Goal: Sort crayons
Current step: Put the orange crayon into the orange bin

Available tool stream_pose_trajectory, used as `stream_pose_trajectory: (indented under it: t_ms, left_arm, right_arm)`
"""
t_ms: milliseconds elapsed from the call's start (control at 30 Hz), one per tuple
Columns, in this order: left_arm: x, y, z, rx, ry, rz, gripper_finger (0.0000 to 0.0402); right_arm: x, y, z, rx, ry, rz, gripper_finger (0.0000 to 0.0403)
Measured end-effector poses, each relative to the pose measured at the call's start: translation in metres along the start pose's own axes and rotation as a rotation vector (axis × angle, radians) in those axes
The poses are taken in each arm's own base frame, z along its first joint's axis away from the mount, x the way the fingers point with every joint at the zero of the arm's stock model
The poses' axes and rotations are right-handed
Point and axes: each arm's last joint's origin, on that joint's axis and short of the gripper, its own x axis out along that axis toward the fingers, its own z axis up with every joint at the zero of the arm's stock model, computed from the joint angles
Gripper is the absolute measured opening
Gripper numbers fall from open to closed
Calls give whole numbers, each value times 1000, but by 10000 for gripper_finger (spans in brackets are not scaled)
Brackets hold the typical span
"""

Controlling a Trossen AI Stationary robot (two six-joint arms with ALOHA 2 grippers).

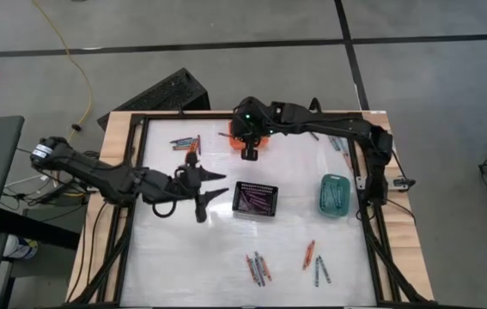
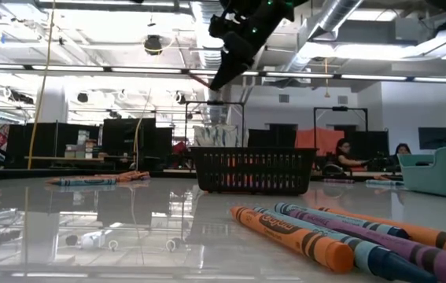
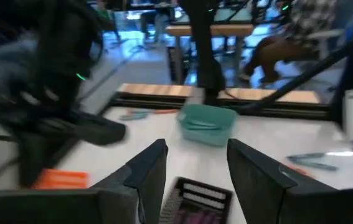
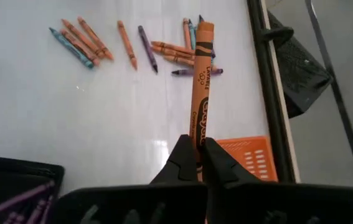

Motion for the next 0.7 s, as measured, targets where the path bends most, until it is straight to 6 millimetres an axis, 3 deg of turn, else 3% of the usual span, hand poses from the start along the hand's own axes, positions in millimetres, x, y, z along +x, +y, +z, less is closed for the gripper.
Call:
stream_pose_trajectory:
  t_ms: [233,433,700]
  left_arm:
    - [-6,8,27,86,44,151,159]
    - [-3,19,16,124,156,220,159]
    - [19,61,-11,30,273,211,159]
  right_arm:
    - [-21,-1,-1,84,24,-11,0]
    - [-31,0,-10,103,127,-83,0]
    - [-33,-13,-19,140,190,-128,0]
